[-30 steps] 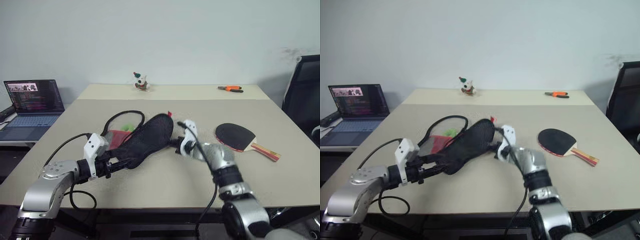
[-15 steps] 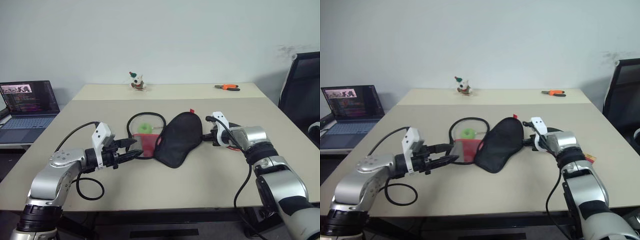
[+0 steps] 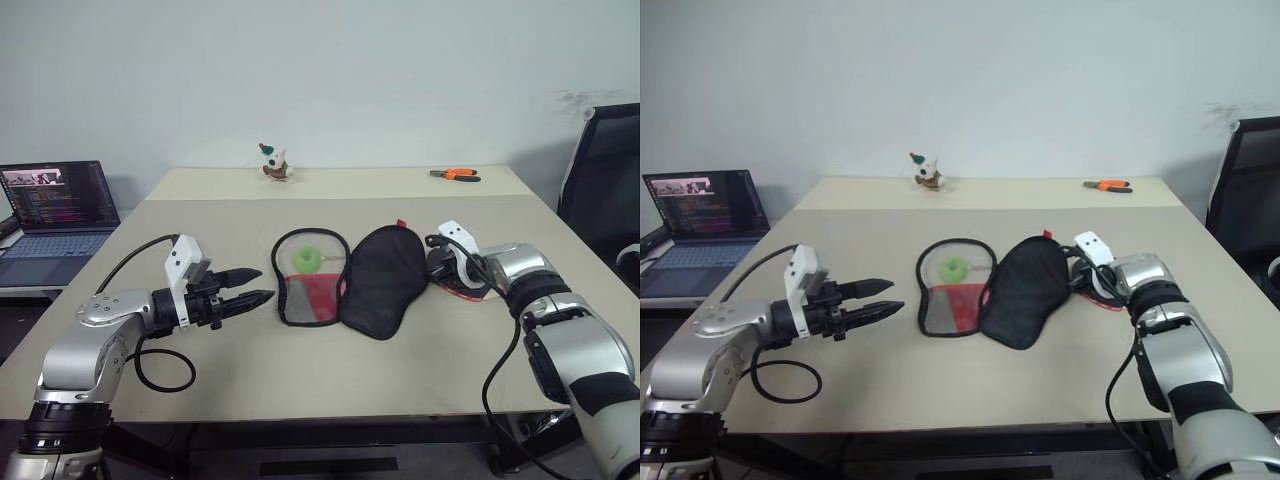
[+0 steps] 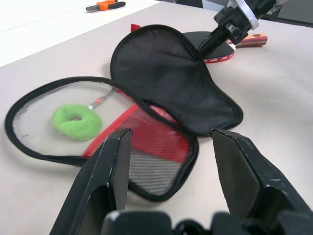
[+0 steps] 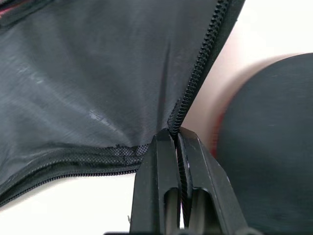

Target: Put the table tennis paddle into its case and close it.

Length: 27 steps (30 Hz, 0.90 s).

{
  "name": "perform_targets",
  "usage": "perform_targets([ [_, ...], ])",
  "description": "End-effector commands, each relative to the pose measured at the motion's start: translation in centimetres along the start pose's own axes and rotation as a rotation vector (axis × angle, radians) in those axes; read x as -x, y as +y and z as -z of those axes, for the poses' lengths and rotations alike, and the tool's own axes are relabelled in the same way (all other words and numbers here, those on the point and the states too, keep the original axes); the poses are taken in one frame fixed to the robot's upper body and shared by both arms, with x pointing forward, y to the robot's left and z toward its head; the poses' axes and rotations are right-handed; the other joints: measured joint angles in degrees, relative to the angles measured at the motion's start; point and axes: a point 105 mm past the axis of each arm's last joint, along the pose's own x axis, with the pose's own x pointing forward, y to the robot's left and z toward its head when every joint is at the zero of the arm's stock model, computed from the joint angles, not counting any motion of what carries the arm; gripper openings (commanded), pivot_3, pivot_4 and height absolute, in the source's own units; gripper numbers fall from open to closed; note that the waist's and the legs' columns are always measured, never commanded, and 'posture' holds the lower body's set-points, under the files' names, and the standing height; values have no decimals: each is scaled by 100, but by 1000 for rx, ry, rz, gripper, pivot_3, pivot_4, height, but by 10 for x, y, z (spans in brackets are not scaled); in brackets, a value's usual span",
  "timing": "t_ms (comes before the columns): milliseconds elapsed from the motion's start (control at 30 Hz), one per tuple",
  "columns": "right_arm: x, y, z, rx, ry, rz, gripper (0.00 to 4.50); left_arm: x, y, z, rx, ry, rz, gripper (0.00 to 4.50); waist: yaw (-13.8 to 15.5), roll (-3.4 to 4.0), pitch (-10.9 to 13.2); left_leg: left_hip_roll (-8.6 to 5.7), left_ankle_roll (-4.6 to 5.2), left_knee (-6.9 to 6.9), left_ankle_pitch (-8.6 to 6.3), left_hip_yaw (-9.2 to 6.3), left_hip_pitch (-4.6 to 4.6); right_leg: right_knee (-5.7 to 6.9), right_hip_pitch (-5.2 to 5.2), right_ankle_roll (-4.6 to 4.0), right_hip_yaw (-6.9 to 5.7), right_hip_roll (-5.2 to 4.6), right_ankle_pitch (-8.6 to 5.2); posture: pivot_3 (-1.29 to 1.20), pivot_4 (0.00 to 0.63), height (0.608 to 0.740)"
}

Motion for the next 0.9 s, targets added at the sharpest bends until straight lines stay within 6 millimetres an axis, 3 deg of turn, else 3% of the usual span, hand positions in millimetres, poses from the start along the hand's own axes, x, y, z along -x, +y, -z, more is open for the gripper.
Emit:
perform_targets([
  [33,12,-13,-26,43,-85,78,26,3,2,-13,-44,-37,-9,2796,1,0,0,0,0,0,0,0,0,0,0,0,0,0,0,0,150,740],
  [533,-4,7,-62,70,-217,132,26,-4,0,-11,-43,-38,1,2796,-10,0,0,2,0,0,0,0,1,2,0,-1,2,-2,0,0,150,740],
  [700,-4,5,-71,79,-264,193,1239,-7,-1,-12,-43,-40,4,2796,-10,0,0,2,-1,0,0,0,1,3,0,-1,2,-2,0,0,150,740],
  [900,7,-7,-76,100,-307,228,3340,-9,-2,-12,-42,-44,6,2796,-9,0,0,1,-1,0,0,0,1,3,0,-1,2,-3,1,0,150,740],
])
